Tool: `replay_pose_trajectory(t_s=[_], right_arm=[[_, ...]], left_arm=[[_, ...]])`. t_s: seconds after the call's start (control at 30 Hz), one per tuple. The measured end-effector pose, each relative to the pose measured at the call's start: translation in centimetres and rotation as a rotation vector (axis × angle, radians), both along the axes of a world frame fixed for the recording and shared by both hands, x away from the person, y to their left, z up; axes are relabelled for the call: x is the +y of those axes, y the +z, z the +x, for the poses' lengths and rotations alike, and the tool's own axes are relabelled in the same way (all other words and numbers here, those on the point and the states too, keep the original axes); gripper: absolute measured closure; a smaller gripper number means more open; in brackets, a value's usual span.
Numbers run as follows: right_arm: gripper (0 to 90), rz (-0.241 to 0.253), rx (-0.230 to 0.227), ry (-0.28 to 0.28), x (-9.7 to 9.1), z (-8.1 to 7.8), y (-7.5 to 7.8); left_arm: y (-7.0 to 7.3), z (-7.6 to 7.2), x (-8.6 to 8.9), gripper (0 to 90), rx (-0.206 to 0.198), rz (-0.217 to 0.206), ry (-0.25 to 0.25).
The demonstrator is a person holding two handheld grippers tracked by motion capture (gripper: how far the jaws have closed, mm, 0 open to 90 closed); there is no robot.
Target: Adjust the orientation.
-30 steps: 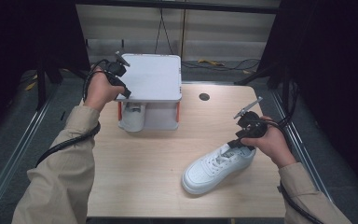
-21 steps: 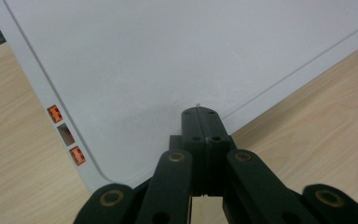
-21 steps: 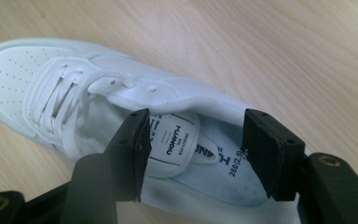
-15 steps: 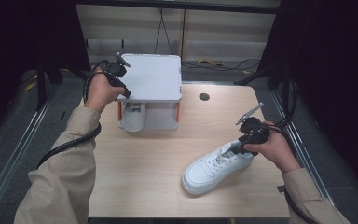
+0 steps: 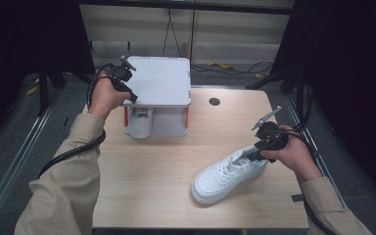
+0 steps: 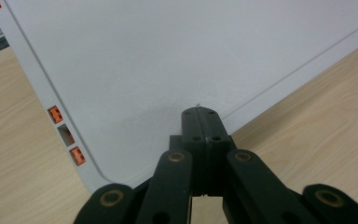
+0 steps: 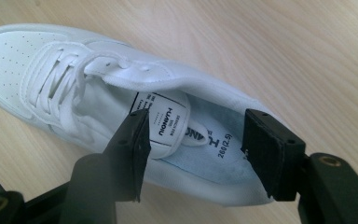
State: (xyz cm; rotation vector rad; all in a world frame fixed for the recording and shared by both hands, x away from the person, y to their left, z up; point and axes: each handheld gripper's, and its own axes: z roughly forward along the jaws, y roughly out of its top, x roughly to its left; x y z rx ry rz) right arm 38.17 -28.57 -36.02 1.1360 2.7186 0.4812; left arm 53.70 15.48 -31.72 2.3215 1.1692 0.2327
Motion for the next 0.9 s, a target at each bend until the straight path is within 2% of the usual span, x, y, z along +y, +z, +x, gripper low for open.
replay_pose_trajectory(t_s=[0.23,0.4,0.5,0.63,0.73,0.8,0.9], right_arm=[[41.3,-0.012,0.004,-0.019,-0.7,0.2,-0.5],[40.8,-0.012,0.003,0.0,0.0,0.8,-1.2],[40.2,-0.011,0.0,0.0,0.2,1.2,-1.0],[40.1,-0.024,-0.023,-0.028,-0.2,2.0,0.1],[40.2,-0.055,-0.024,-0.049,-0.7,2.5,0.5],[40.5,-0.062,-0.018,-0.065,-1.0,2.9,0.4],[41.5,-0.082,0.011,-0.077,-1.3,3.3,-0.7]], left_arm=[[0.0,0.0,0.1,90.0,0.001,-0.004,-0.004],[0.0,0.0,0.2,90.0,0.001,-0.008,-0.008],[-0.1,0.1,0.3,90.0,0.002,-0.015,-0.01],[-0.1,0.1,0.4,90.0,0.004,-0.03,-0.003],[-0.2,0.1,0.6,90.0,0.006,-0.042,-0.007],[-0.2,0.1,0.7,90.0,0.004,-0.048,-0.007],[-0.3,0.1,0.8,90.0,0.003,-0.059,-0.006]])
